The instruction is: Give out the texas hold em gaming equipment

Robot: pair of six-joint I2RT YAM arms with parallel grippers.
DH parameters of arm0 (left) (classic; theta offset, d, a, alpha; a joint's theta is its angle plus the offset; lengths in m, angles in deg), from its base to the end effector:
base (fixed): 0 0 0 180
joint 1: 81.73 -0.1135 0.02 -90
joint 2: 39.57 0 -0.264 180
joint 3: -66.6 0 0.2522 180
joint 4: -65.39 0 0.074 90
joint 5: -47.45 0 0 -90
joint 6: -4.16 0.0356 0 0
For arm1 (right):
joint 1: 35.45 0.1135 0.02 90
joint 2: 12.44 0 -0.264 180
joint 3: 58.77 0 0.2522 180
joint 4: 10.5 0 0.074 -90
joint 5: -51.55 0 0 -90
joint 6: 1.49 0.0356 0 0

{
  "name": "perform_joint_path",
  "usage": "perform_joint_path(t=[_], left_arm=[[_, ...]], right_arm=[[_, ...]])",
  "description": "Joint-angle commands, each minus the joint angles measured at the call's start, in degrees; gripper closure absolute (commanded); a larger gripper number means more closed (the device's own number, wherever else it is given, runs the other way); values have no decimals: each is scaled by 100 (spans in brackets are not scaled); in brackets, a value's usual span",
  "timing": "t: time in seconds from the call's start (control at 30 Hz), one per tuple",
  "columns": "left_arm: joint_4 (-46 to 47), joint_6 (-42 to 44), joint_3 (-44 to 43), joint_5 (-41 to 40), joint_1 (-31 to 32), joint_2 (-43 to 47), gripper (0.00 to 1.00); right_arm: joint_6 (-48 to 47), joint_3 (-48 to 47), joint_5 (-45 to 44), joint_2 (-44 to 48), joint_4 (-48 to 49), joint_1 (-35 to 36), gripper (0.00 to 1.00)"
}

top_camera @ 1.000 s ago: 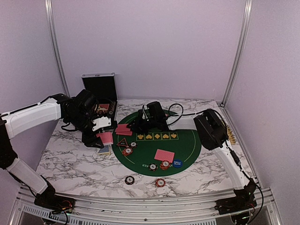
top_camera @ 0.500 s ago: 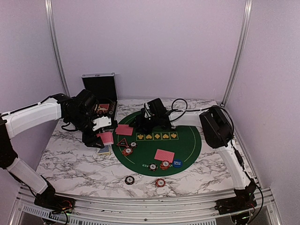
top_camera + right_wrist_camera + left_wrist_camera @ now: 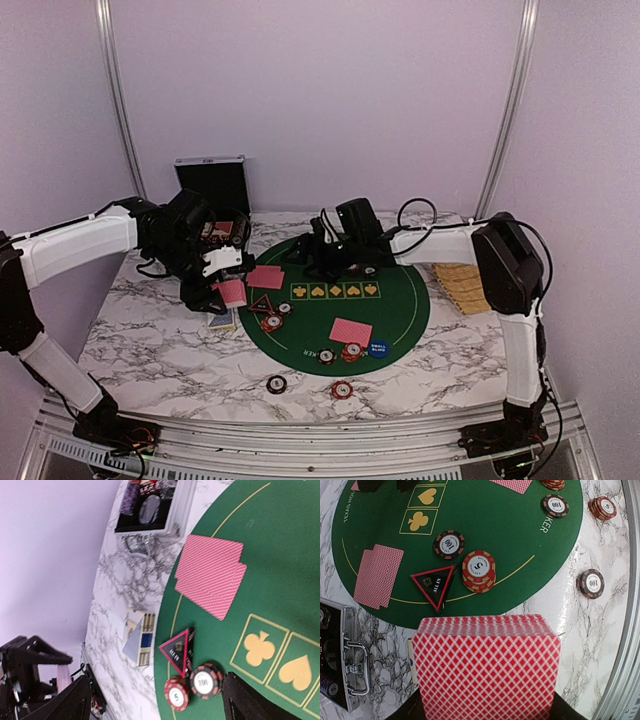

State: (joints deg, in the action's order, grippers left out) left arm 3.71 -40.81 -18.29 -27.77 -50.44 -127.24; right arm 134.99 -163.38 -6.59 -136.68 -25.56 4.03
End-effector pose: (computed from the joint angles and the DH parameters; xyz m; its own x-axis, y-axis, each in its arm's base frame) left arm 0.2584 -0.1677 0.2672 -0.1231 0.8753 -0.4676 0.9668 0.2120 0.1423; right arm 0.3676 0.3272 0.1877 -0.9370 0.0261 -0.3484 -0.2840 0.5238 0.8031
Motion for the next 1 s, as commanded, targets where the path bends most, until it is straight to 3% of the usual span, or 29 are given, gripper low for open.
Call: perform_joint_path(t=[0.0,0.43,0.97], left_arm=[[11,-77,-352,182,23,-165,100],[29,-162,-666,9,350,-460,100],[33,-162,-766,57,422,-505,100]], right_arm=[[240,710,912,392,1031,128,12],[1250,1084,1644,322,2662,705,13],[1502,681,1775,-100,2807,954,17]])
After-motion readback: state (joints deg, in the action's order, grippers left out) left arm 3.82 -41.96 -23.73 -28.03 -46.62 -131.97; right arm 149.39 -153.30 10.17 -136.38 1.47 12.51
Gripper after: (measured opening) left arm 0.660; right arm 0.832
